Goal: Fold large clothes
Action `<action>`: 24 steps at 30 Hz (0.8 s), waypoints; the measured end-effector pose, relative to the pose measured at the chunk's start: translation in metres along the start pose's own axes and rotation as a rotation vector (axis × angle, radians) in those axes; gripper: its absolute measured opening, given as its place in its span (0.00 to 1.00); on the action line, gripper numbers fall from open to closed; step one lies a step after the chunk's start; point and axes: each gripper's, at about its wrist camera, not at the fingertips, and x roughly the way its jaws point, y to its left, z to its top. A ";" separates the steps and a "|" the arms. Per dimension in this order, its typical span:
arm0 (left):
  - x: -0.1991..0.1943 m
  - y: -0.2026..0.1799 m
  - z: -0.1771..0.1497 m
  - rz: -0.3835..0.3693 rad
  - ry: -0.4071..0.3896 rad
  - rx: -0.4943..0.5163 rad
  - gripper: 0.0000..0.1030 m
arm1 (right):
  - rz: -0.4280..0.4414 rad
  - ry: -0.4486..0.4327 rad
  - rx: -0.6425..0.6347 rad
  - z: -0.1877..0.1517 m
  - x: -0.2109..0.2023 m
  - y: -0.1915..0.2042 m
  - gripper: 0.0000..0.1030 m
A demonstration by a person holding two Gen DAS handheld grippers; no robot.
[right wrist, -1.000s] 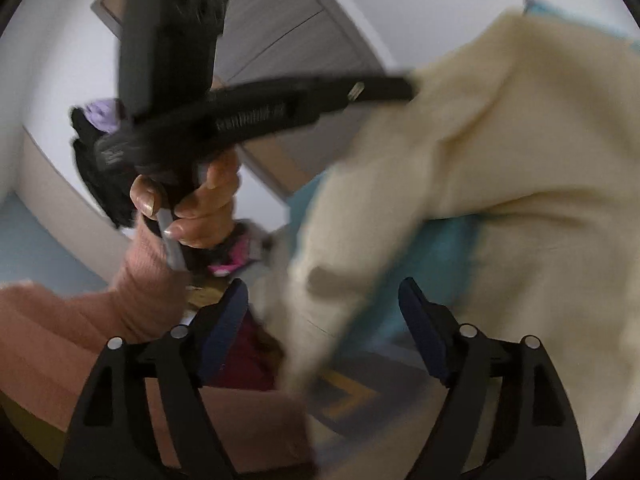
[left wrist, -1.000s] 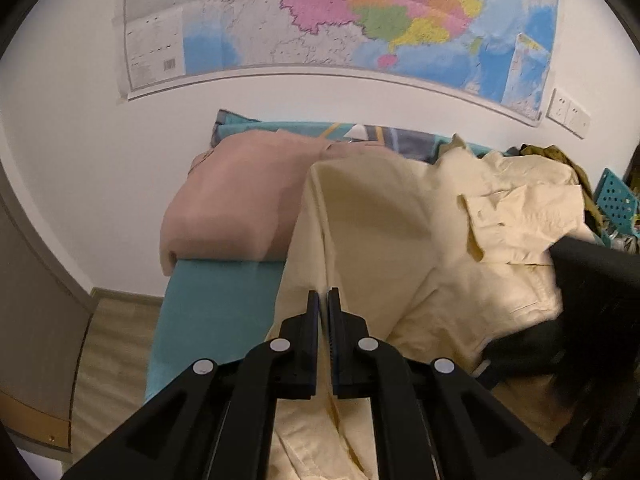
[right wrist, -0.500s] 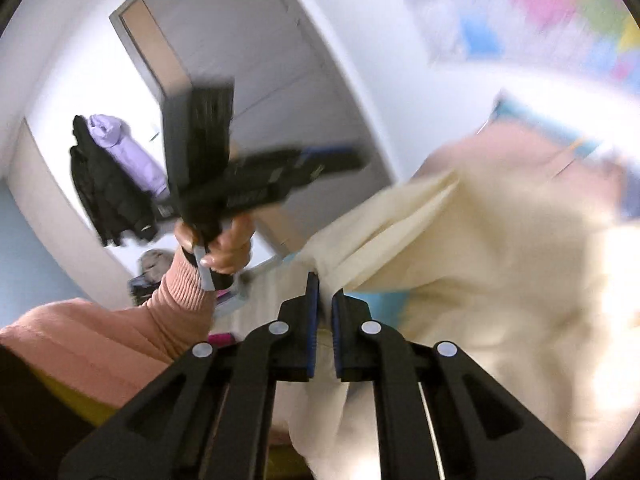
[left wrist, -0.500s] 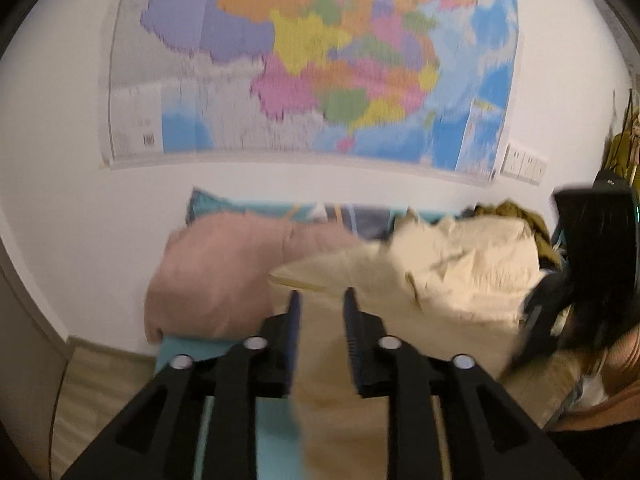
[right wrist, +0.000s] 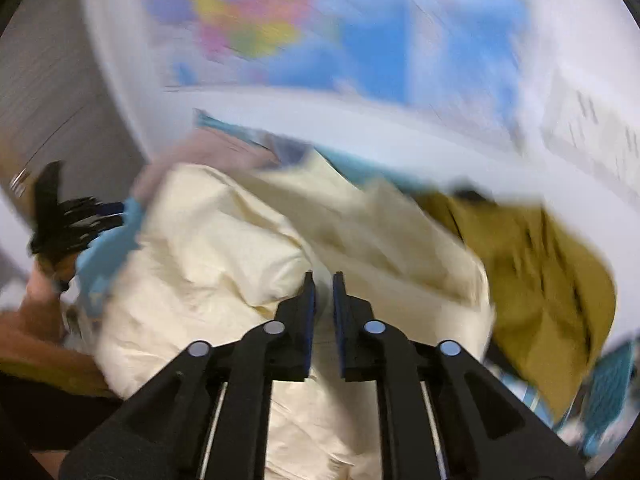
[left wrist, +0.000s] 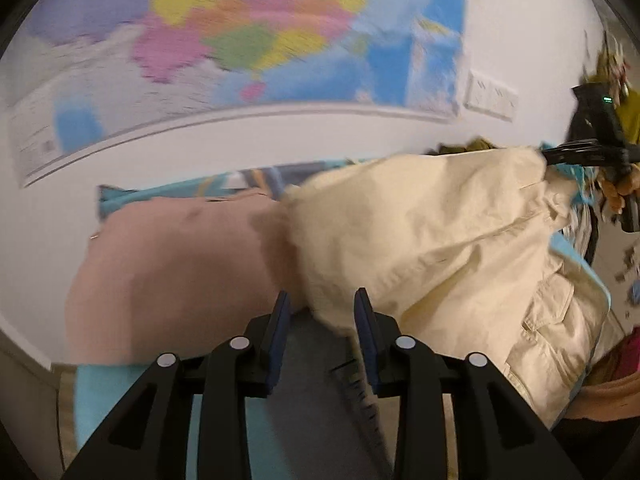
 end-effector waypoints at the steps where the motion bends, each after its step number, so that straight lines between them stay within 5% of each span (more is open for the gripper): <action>1: 0.008 -0.009 0.001 0.008 0.010 0.020 0.39 | -0.018 0.025 0.017 -0.009 0.014 -0.009 0.20; 4: 0.039 -0.030 0.002 0.046 0.069 0.063 0.42 | -0.027 0.040 0.081 -0.028 0.037 -0.029 0.45; 10: 0.067 -0.028 0.002 0.100 0.120 0.044 0.48 | 0.064 -0.070 0.158 -0.067 0.024 -0.045 0.78; 15: 0.078 -0.024 0.003 0.113 0.132 0.020 0.52 | 0.110 -0.020 0.240 -0.097 0.044 -0.051 0.78; 16: 0.081 -0.025 0.004 0.116 0.134 0.016 0.53 | 0.120 -0.011 0.248 -0.099 0.050 -0.050 0.72; 21: 0.091 -0.027 0.006 0.138 0.136 -0.009 0.53 | 0.112 -0.062 0.209 -0.094 0.046 -0.044 0.11; 24: 0.084 -0.026 0.009 0.131 0.103 -0.037 0.53 | 0.067 -0.167 0.191 -0.080 0.015 -0.046 0.04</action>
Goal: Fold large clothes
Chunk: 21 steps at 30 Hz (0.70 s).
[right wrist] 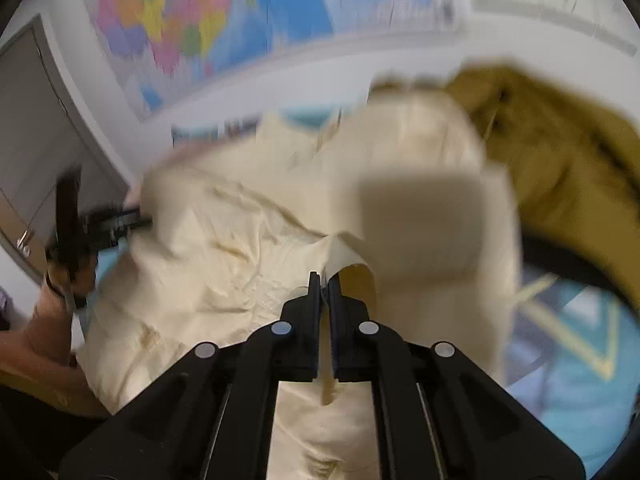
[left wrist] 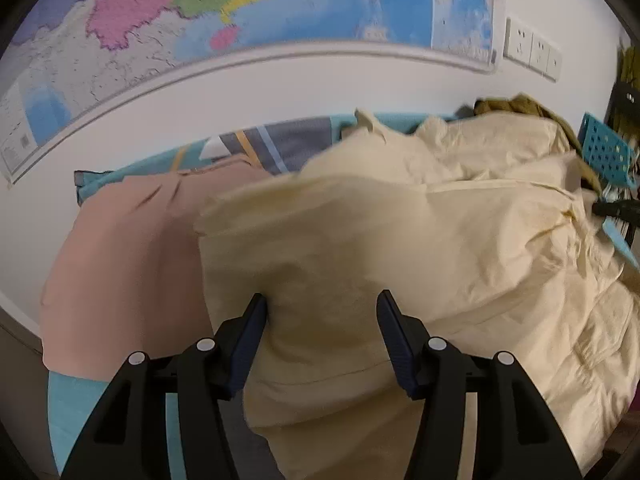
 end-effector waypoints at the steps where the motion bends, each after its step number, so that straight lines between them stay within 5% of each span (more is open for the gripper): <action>1: -0.003 0.000 0.002 -0.014 -0.016 -0.009 0.53 | -0.007 -0.030 -0.004 0.007 -0.008 0.000 0.04; 5: -0.004 -0.012 0.010 -0.025 -0.049 -0.001 0.53 | -0.031 -0.059 0.010 0.018 -0.010 -0.006 0.04; 17: 0.039 -0.025 0.006 0.061 0.027 0.061 0.54 | -0.100 0.044 0.106 -0.011 0.034 -0.037 0.11; 18: 0.038 -0.025 0.006 0.068 0.028 0.063 0.54 | -0.117 0.037 0.109 -0.010 0.030 -0.036 0.16; 19: 0.037 -0.024 0.006 0.072 0.027 0.060 0.54 | -0.124 0.019 0.113 -0.010 0.023 -0.034 0.37; 21: 0.031 -0.021 0.005 0.073 0.011 0.041 0.54 | -0.089 -0.038 0.068 -0.011 0.006 -0.022 0.45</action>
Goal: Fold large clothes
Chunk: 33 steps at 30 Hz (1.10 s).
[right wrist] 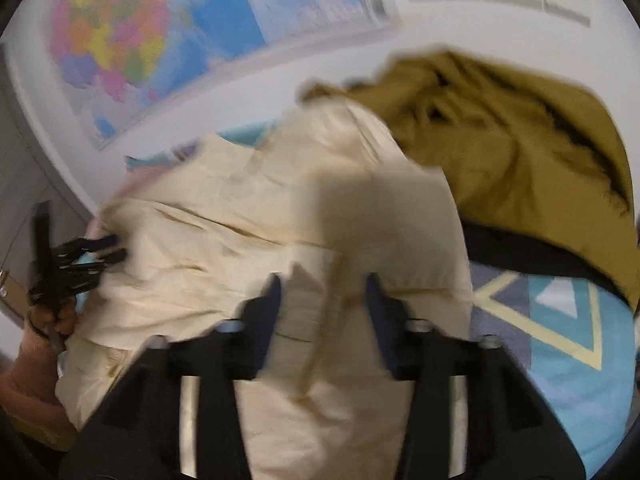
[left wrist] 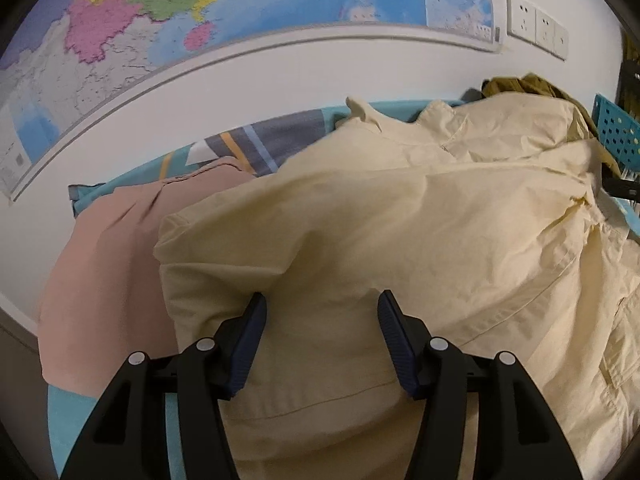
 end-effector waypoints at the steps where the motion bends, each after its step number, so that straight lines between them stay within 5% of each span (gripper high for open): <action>1: -0.005 0.001 -0.001 -0.007 -0.010 -0.009 0.56 | 0.009 -0.014 -0.024 -0.001 -0.006 0.007 0.45; 6: -0.033 0.010 -0.011 -0.041 -0.062 -0.029 0.60 | 0.005 0.068 -0.125 -0.013 0.010 0.031 0.44; 11: -0.060 0.026 -0.032 -0.091 -0.089 -0.087 0.67 | -0.008 0.147 -0.021 -0.020 0.035 0.009 0.46; 20: -0.096 0.063 -0.099 -0.223 -0.058 -0.221 0.77 | 0.012 -0.013 0.115 -0.049 -0.069 -0.031 0.78; 26: -0.092 0.062 -0.138 -0.315 0.023 -0.277 0.78 | 0.032 0.033 0.298 -0.110 -0.101 -0.077 0.81; 33: -0.099 0.043 -0.164 -0.468 0.074 -0.270 0.91 | 0.142 0.060 0.330 -0.150 -0.104 -0.071 0.87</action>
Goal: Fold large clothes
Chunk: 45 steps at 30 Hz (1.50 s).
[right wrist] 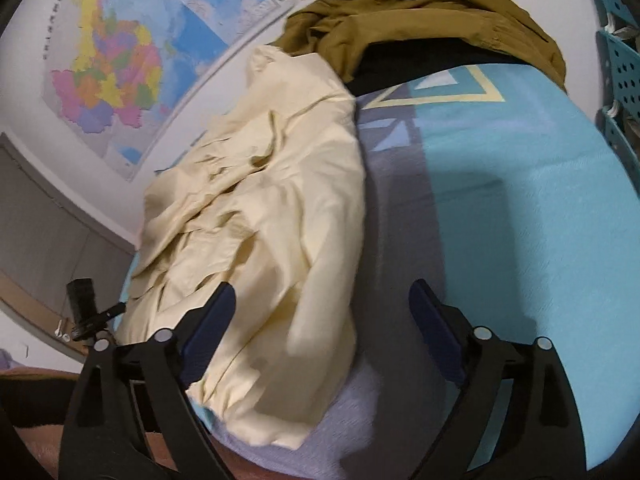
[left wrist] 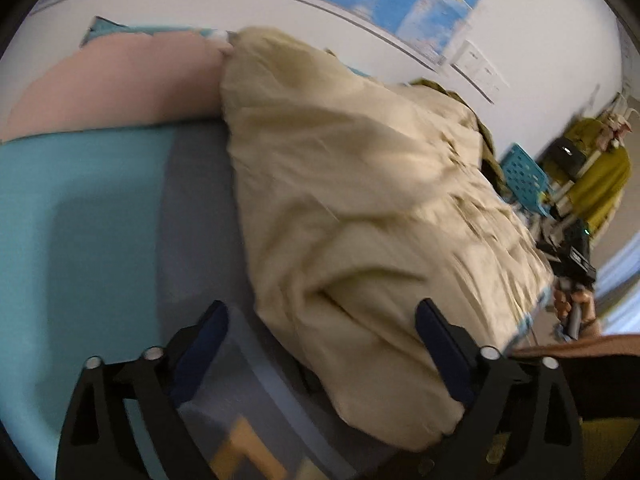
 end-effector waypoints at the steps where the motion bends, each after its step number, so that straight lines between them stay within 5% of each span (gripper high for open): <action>1: 0.000 -0.005 -0.004 -0.027 0.011 0.014 0.92 | 0.020 0.004 -0.007 -0.003 0.001 0.003 0.87; 8: 0.011 -0.034 -0.020 -0.149 0.031 0.047 0.93 | 0.136 0.029 -0.087 -0.016 0.021 0.030 0.87; 9: 0.014 -0.037 -0.019 -0.170 0.032 0.041 0.93 | 0.152 0.032 -0.091 -0.017 0.023 0.033 0.83; 11: 0.021 -0.041 -0.015 -0.164 0.018 0.020 0.91 | 0.177 0.052 -0.073 -0.017 0.032 0.038 0.57; 13: 0.030 -0.038 -0.007 -0.113 0.023 -0.049 0.38 | 0.227 0.064 -0.030 -0.018 0.038 0.039 0.32; 15: 0.032 -0.026 0.001 -0.122 0.048 -0.138 0.24 | 0.269 0.034 -0.007 -0.018 0.031 0.042 0.20; 19: 0.002 -0.032 0.011 -0.108 0.000 -0.125 0.18 | 0.302 -0.028 -0.064 -0.017 0.001 0.069 0.14; 25: -0.050 -0.036 0.018 -0.093 -0.039 -0.081 0.18 | 0.327 -0.072 -0.171 -0.032 -0.038 0.109 0.14; 28: -0.040 -0.027 0.011 -0.035 0.023 -0.080 0.19 | 0.268 -0.003 -0.171 -0.041 -0.020 0.104 0.18; 30: -0.017 -0.014 0.004 0.016 0.089 -0.088 0.20 | 0.226 0.066 -0.151 -0.048 0.001 0.096 0.29; 33: 0.003 0.000 -0.006 0.010 0.131 -0.110 0.36 | 0.153 0.085 -0.117 -0.051 0.013 0.082 0.35; 40: -0.008 -0.001 -0.008 -0.002 0.091 -0.070 0.49 | 0.112 0.087 -0.096 -0.046 0.007 0.068 0.53; 45: -0.022 -0.008 -0.003 0.131 0.068 0.019 0.61 | -0.061 0.032 -0.127 -0.032 -0.014 0.067 0.66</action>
